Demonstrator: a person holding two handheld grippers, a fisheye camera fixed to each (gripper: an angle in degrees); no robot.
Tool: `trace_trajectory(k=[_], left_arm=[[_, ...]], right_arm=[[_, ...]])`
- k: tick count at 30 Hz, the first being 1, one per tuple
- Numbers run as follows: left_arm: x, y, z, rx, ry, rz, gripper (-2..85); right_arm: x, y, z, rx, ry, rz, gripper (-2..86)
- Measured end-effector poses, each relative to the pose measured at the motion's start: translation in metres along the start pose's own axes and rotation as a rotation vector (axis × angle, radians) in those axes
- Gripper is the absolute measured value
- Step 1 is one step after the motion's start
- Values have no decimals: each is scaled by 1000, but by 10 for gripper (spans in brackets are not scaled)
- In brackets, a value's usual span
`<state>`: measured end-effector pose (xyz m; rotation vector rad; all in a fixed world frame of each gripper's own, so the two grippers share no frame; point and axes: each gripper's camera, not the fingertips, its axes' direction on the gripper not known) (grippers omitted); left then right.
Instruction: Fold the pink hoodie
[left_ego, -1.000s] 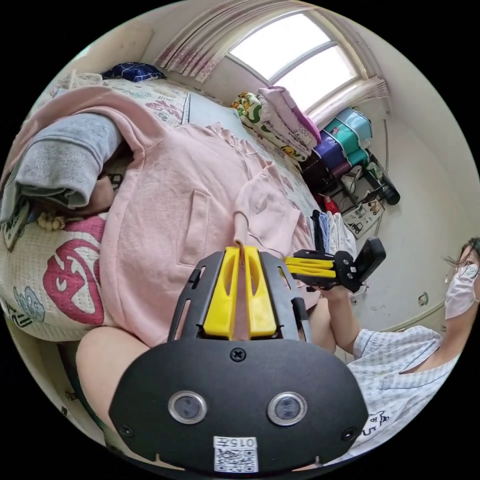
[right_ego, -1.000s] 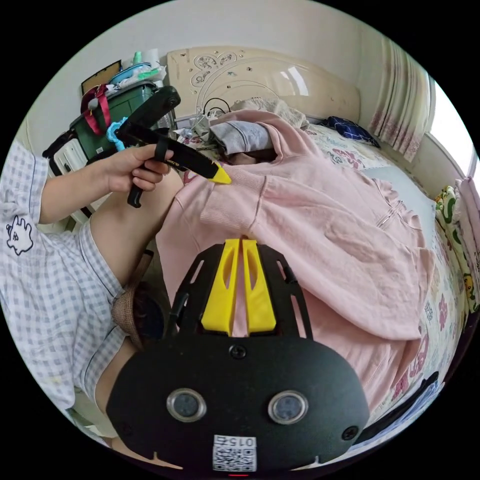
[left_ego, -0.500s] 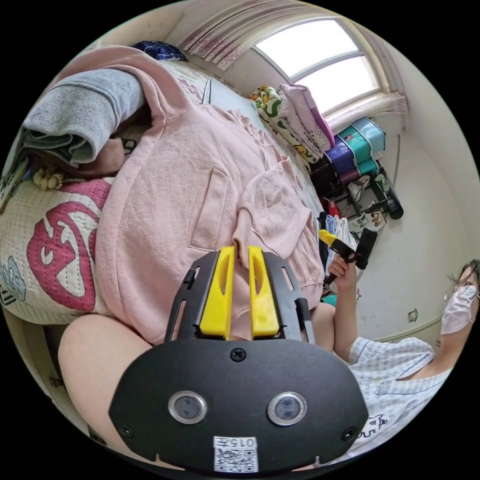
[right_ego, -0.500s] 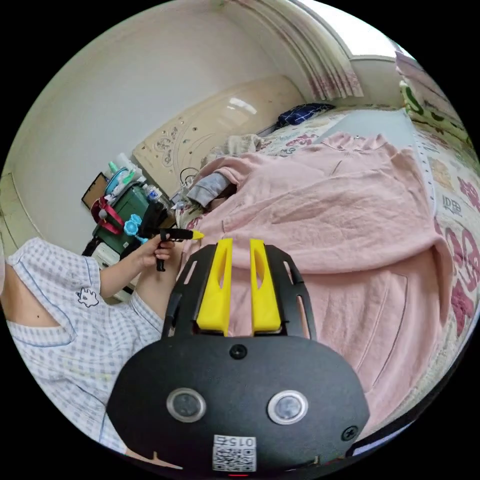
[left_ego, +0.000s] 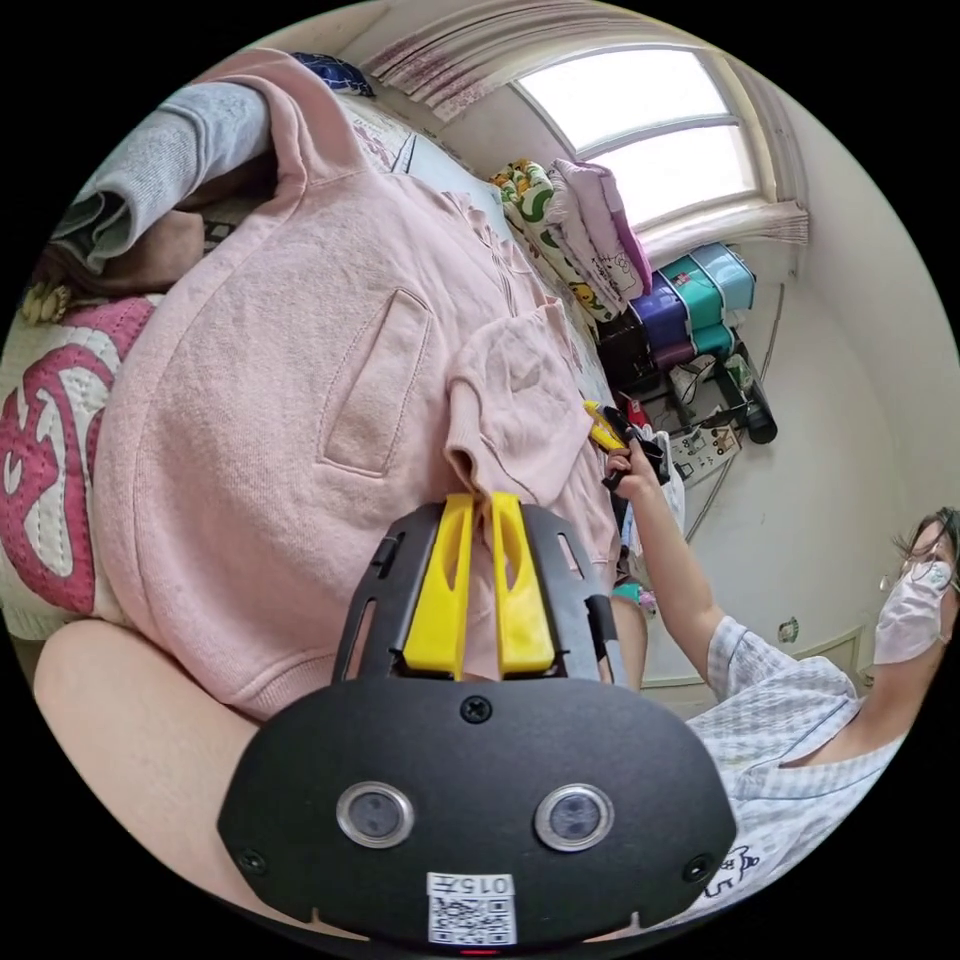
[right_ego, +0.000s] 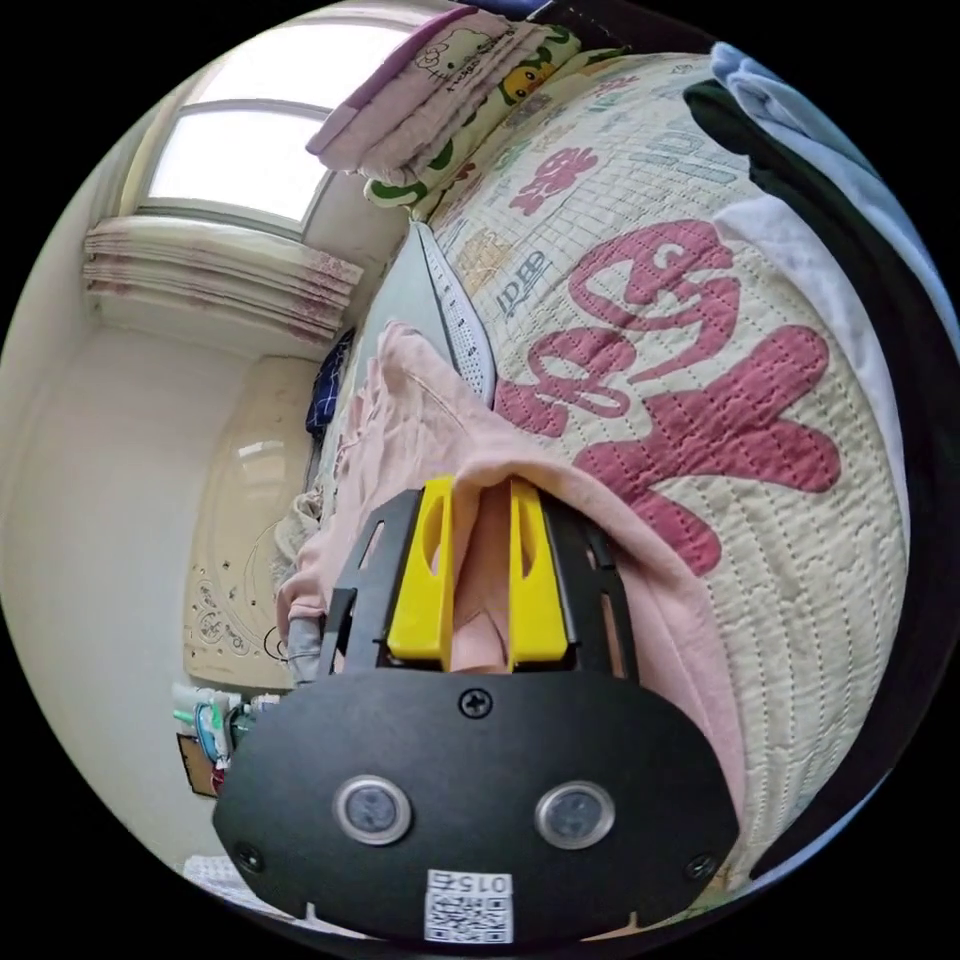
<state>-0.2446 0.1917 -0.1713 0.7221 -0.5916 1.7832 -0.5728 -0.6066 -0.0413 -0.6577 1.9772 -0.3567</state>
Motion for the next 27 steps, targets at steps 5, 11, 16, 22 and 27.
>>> trace_trajectory(k=[5, 11, 16, 22, 27], left_arm=[[3, -6, -1, 18, 25, 38, 14], [-11, -9, 9, -32, 24, 41, 22], [-18, 0, -13, 9, 38, 48, 56], [-21, -51, -29, -1, 1, 141, 97], [-9, -72, -42, 65, 47, 204, 96]], right_arm=[[13, -25, 2, 34, 28, 62, 43], [26, -8, 19, 89, 4, 143, 50], [1, 38, 15, 104, 96, 1, 58], [-108, 182, 31, 193, 434, -601, 59], [-168, 312, 89, -37, 275, -1048, 76]])
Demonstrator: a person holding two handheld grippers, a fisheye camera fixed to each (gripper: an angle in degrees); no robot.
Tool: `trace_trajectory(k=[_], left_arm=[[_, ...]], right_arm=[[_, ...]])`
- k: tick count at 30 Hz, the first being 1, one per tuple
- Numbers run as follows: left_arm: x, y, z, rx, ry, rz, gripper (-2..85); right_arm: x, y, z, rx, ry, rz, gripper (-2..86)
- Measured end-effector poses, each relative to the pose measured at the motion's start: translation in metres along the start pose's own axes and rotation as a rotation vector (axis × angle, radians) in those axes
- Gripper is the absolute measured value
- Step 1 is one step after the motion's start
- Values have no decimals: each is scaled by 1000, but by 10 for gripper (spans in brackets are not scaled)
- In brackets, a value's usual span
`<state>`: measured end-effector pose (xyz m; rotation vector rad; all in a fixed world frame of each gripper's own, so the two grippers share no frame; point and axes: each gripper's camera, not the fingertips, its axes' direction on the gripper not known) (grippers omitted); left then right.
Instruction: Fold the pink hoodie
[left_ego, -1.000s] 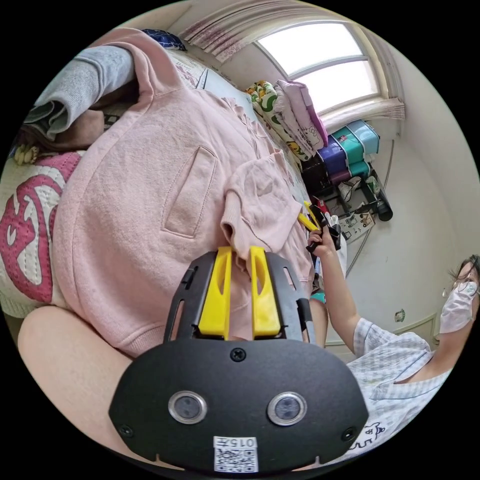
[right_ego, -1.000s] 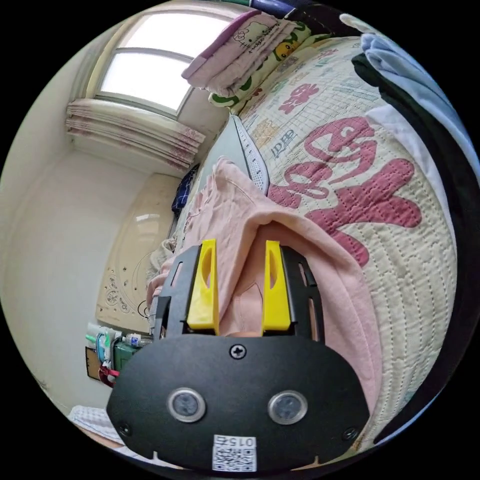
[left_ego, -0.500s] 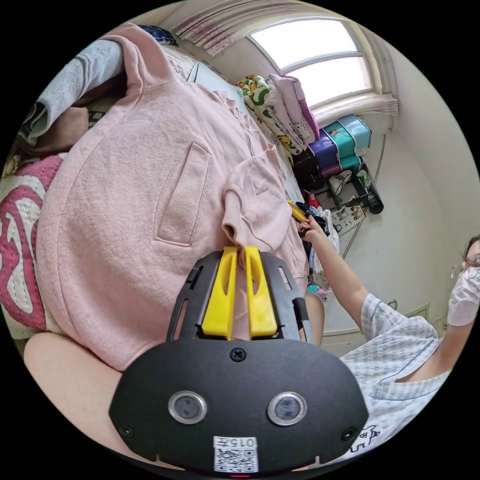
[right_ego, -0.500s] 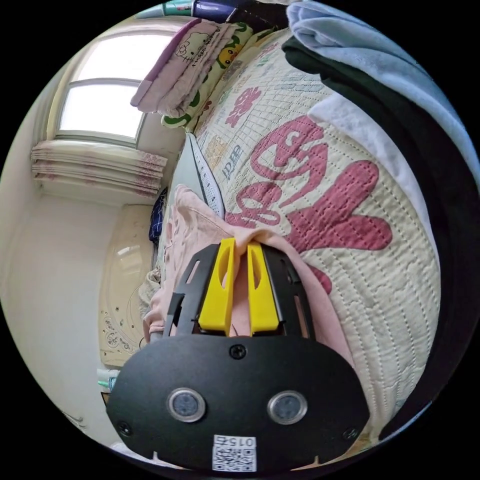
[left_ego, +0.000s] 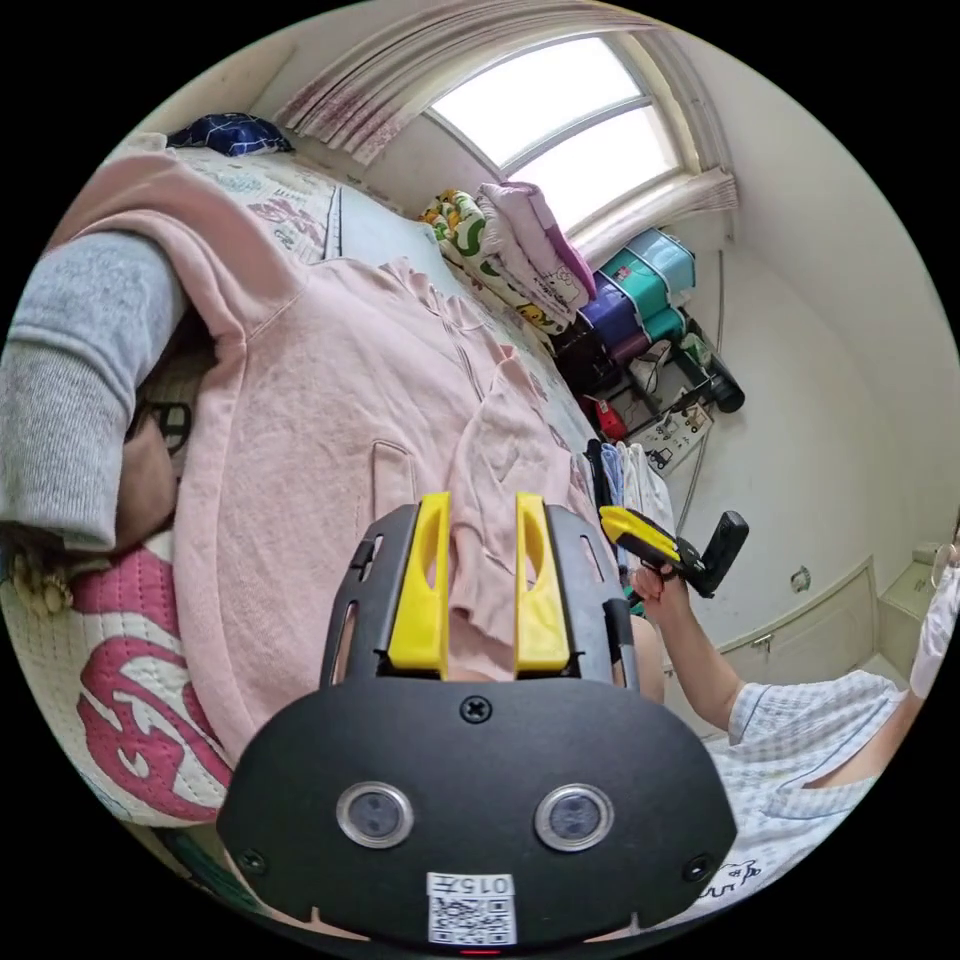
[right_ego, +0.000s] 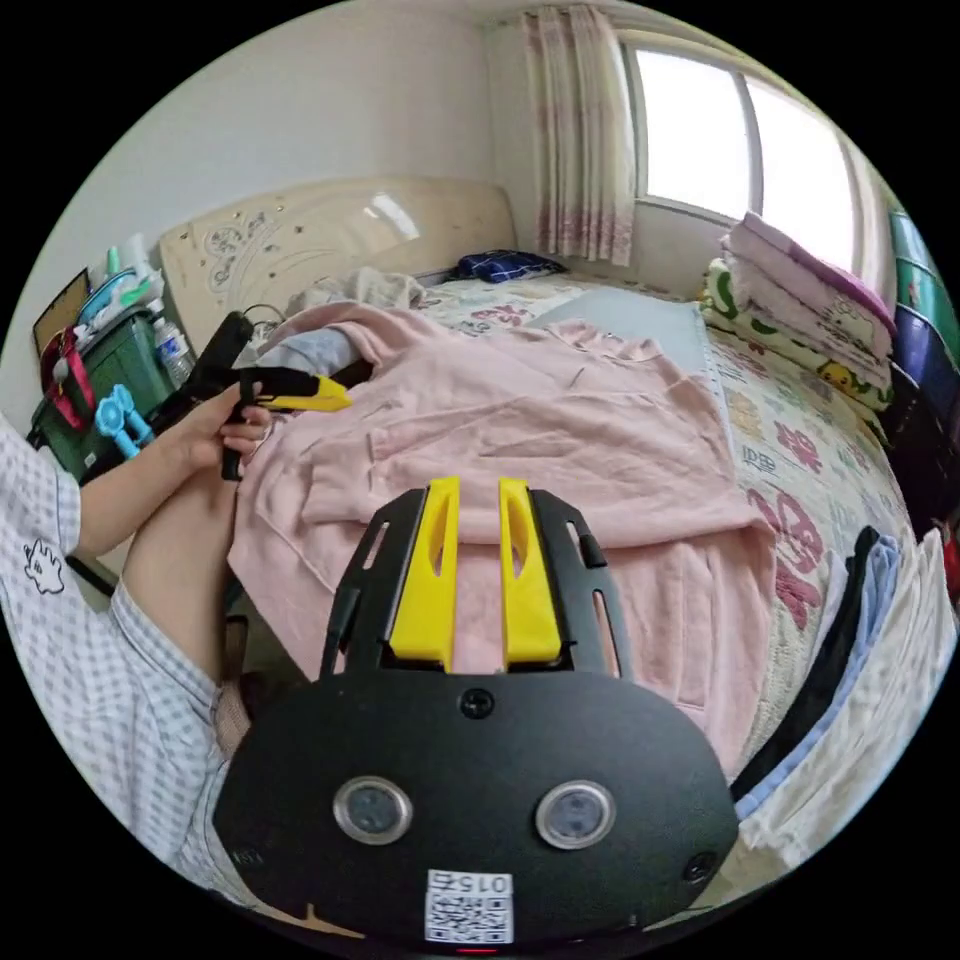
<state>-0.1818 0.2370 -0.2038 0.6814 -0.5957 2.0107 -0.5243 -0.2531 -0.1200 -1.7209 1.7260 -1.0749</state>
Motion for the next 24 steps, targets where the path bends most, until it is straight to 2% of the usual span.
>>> trace_trajectory(k=[3, 6, 8, 13, 17, 24], left_arm=[[-1, -8, 20, -80, -42, 65, 89], [-3, -1, 39, -85, 31, 65, 88], [1, 5, 45, -88, -15, 76, 73], [-9, 7, 42, -136, -25, 36, 12], [-11, 21, 16, -91, -42, 22, -2], [3, 39, 4, -125, -137, 100, 3]], right_arm=[[-64, 6, 36, -127, -105, -149, 87], [-98, 8, 60, -156, -171, -141, 81], [-118, 9, 77, -183, -184, -135, 71], [-153, 29, 124, -377, -108, -130, 50], [-171, 47, 133, -336, -77, -14, 44], [-230, 52, 160, -443, 113, -213, 45]])
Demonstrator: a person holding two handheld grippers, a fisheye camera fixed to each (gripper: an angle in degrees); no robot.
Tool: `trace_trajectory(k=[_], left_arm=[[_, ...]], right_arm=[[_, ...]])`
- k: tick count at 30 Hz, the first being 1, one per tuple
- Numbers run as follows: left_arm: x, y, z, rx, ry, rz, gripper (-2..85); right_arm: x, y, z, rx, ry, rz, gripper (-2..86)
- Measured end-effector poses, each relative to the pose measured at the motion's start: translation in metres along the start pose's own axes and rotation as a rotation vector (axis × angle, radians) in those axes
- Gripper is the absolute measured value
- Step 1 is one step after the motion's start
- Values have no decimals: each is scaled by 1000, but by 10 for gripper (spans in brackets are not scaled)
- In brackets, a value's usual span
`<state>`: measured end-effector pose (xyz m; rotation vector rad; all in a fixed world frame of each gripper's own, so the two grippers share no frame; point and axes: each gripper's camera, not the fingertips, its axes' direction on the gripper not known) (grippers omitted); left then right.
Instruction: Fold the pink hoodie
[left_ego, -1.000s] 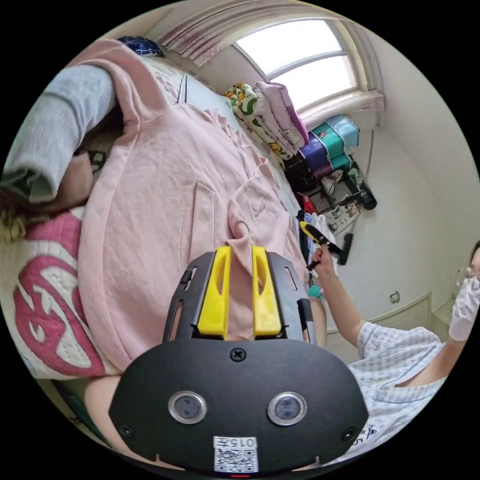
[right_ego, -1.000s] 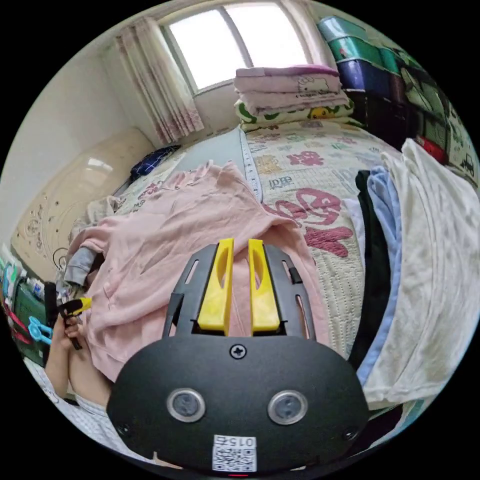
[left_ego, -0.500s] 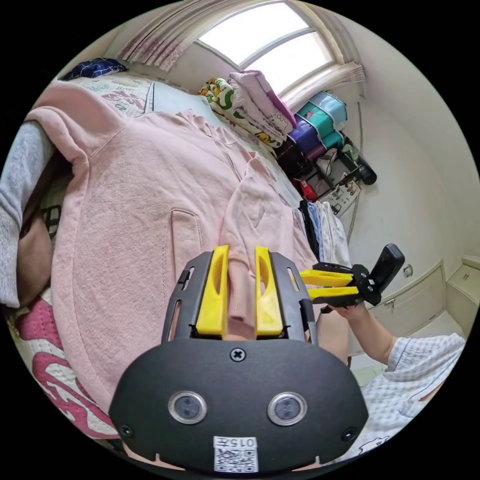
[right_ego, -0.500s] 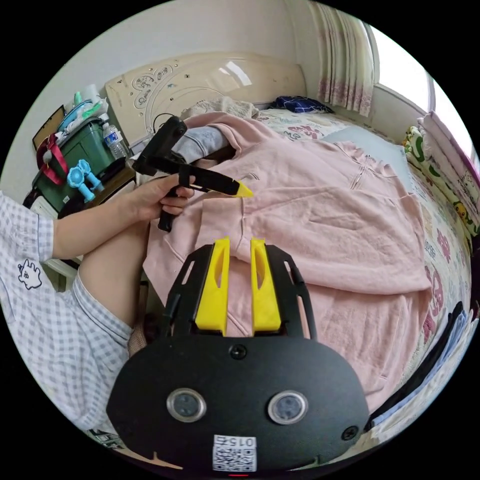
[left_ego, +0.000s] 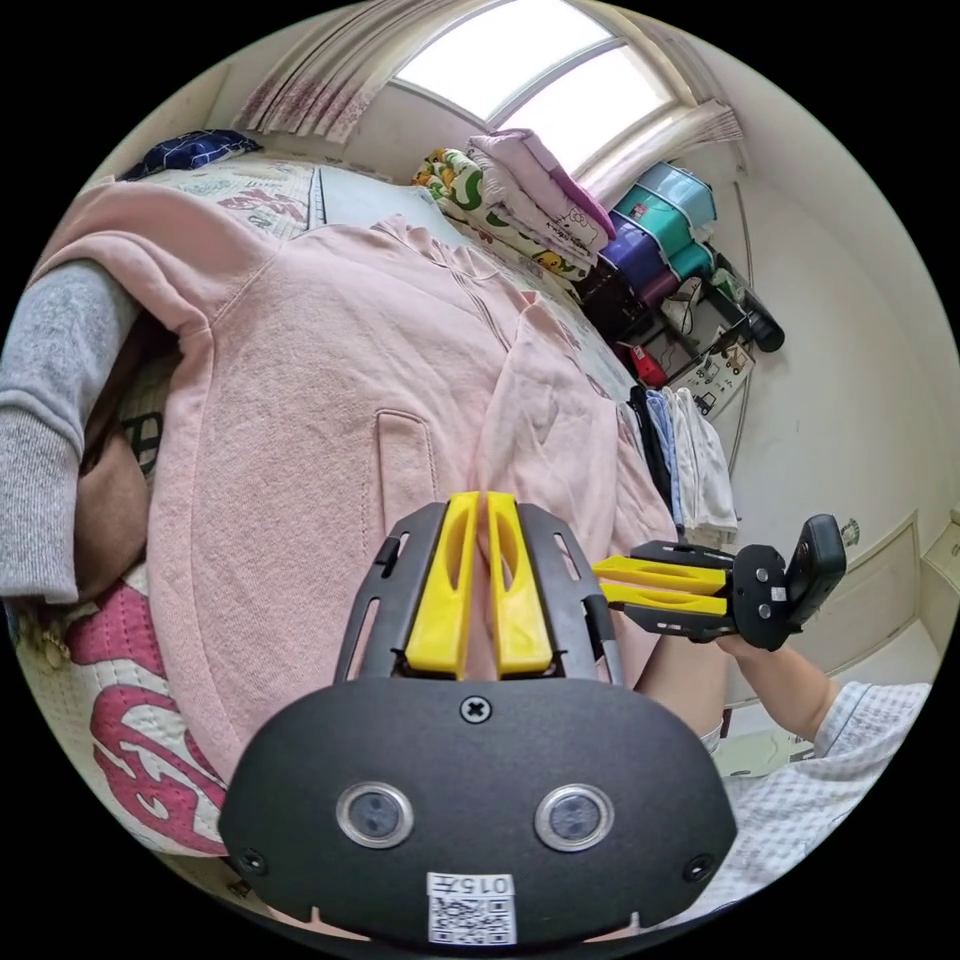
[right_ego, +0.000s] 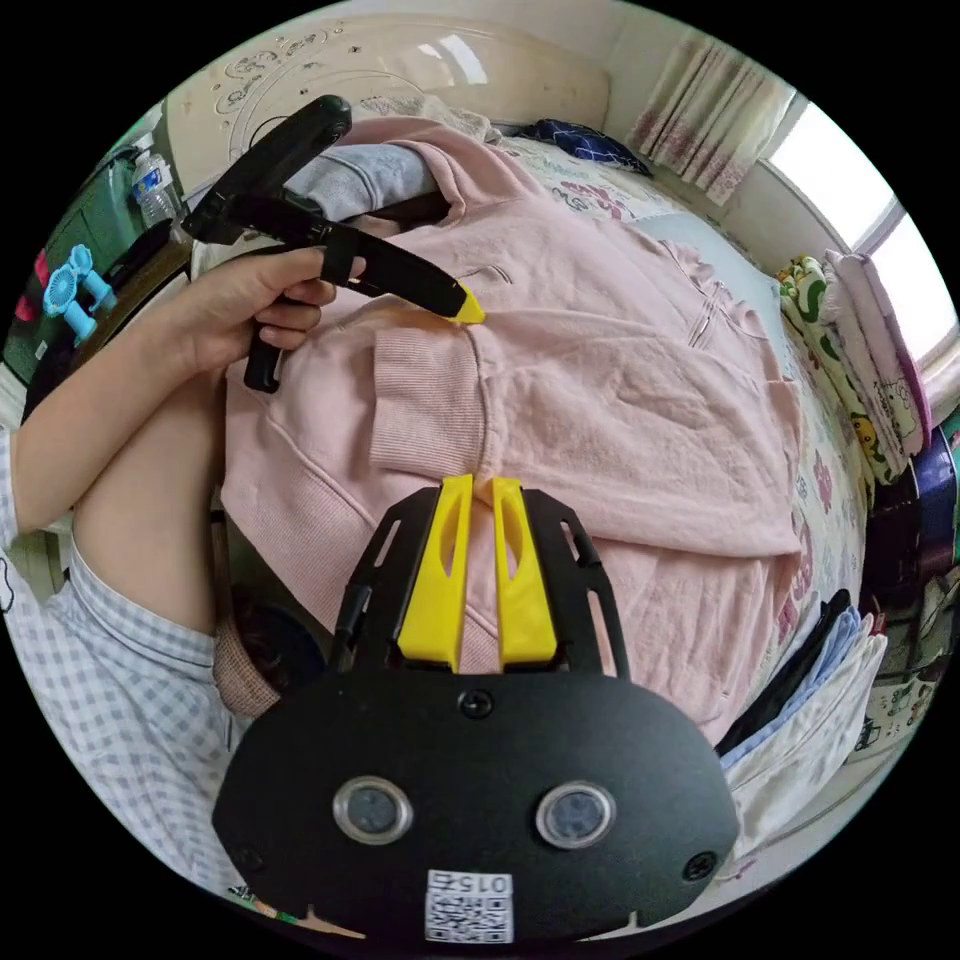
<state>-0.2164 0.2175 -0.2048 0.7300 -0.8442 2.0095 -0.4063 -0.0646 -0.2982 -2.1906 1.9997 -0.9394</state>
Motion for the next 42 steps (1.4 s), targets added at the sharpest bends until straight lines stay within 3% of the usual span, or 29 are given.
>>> trace_trajectory(k=[6, 9, 11, 14, 18, 20, 22, 30, 36, 42], left_arm=[[7, 25, -26, 31, -21, 49, 24], [-4, 44, -68, 157, 27, 6, 56], [-16, 73, -130, 382, -16, -49, 111], [-42, 123, -223, 665, -159, -175, 117], [-113, 200, -326, 869, -200, -467, 100], [-169, 249, -370, 962, -115, -640, 100], [-204, 270, -386, 982, -40, -744, 103], [-255, 251, -367, 962, -51, -940, 141], [-253, 244, -355, 1098, -11, -990, 45], [-143, 191, -360, 1137, -102, -498, 20]], right_arm=[[-32, -5, 16, -49, 97, 9, 45], [-34, 1, 20, -30, 78, 56, 44], [-38, 4, 23, -24, 83, 77, 44], [-46, 7, 26, -25, 118, 71, 43], [-36, 12, 26, -16, 51, 151, 43], [-27, 17, 25, -10, 4, 162, 43], [-22, 21, 24, -1, -24, 175, 42], [-7, 35, 17, 12, -54, 213, 42], [6, 51, 6, 46, -59, 239, 43], [27, 68, -8, 82, -90, 260, 46]])
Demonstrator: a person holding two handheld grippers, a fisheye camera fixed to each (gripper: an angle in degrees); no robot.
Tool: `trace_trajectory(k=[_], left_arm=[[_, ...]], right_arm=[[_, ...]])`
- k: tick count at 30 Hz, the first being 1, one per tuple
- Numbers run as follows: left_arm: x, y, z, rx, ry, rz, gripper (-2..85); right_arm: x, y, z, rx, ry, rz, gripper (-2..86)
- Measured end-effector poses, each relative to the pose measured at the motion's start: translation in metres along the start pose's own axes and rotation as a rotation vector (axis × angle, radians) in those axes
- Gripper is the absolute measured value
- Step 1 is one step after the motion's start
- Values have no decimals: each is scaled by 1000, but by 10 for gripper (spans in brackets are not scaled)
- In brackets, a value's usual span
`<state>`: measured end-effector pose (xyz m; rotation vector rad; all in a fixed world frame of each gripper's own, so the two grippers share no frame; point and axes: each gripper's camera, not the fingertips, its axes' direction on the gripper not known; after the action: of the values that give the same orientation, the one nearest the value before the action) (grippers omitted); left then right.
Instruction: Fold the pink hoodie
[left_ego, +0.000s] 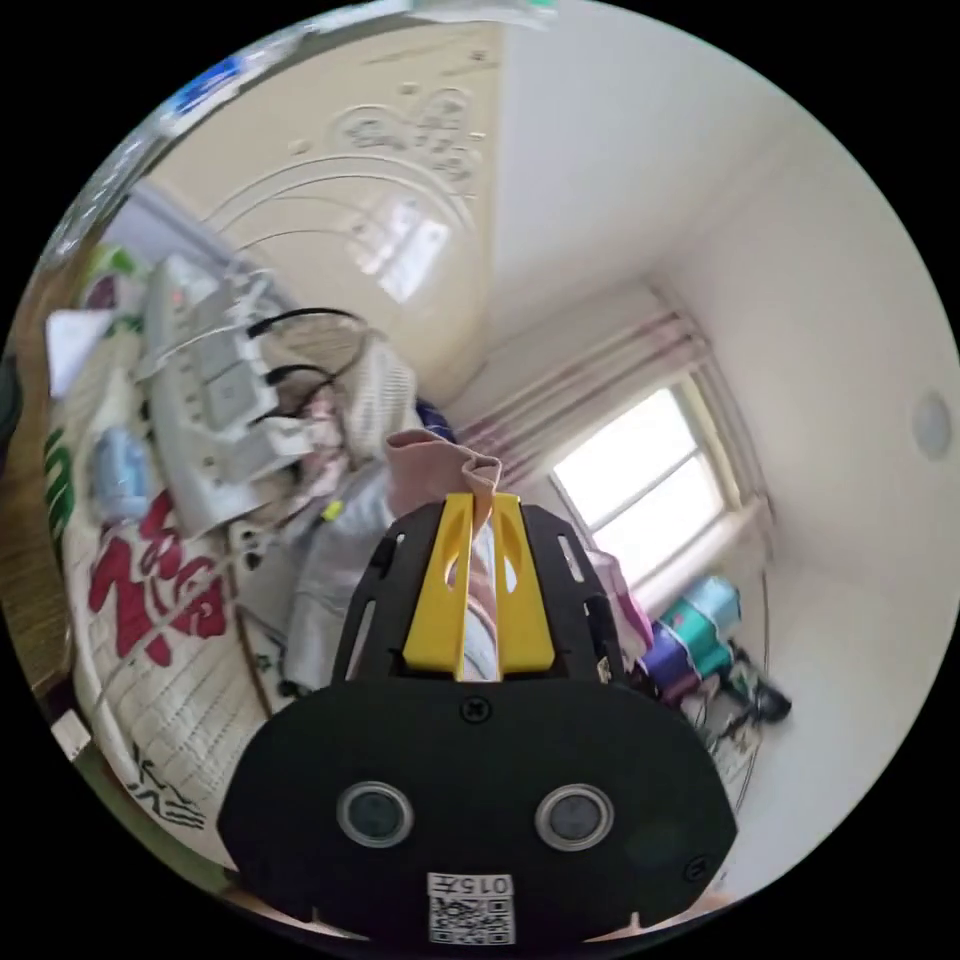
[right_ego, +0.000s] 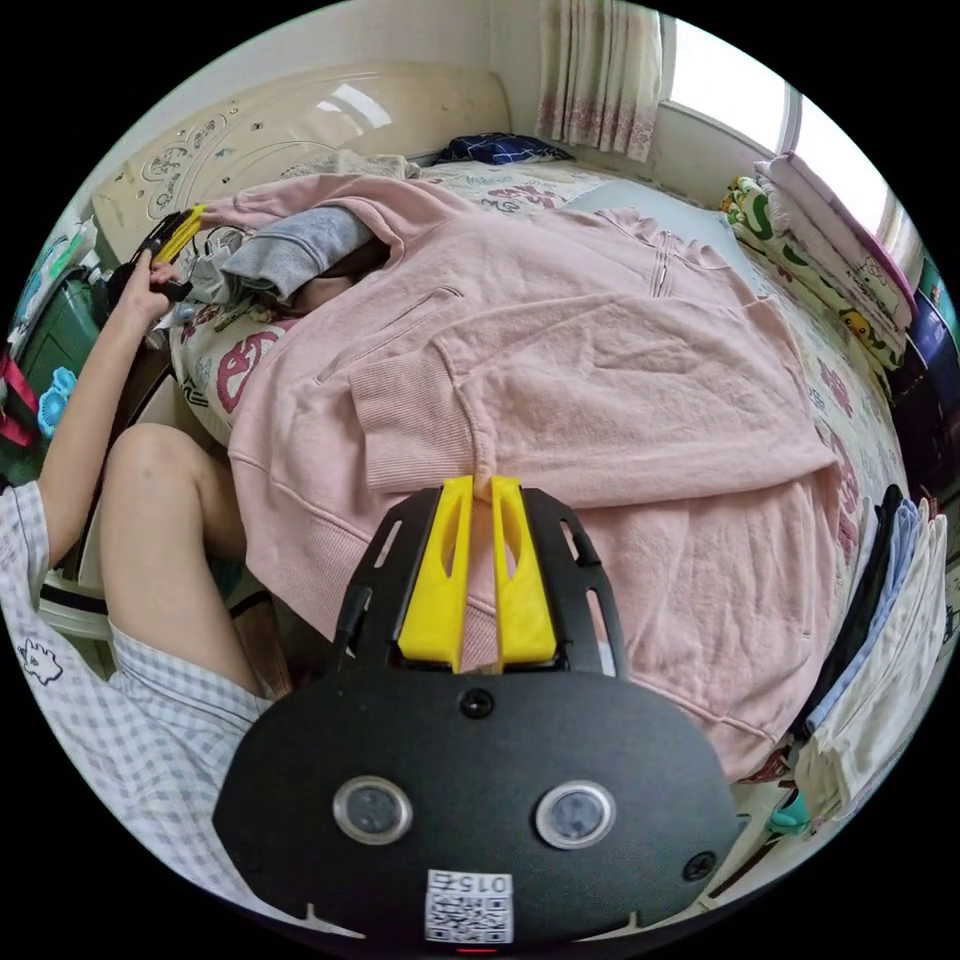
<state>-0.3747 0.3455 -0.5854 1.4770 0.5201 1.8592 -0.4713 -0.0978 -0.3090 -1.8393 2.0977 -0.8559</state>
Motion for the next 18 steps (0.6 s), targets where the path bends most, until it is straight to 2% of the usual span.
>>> trace_trajectory(k=[4, 7, 10, 14, 18], left_arm=[[137, 55, 35, -178, 198, 429, 15], [210, 126, 78, -421, 326, 676, 14], [244, 213, 122, -676, 387, 886, 14], [262, 307, 170, -958, 424, 962, 13], [281, 350, 196, -1056, 461, 1067, 10]], right_arm=[[35, -2, -24, -33, -157, 80, 59], [60, 21, -74, 236, -390, 114, 65], [87, 40, -102, 333, -474, 244, 84], [100, 45, -111, 317, -509, 294, 115], [93, 27, -109, 292, -484, 256, 130]])
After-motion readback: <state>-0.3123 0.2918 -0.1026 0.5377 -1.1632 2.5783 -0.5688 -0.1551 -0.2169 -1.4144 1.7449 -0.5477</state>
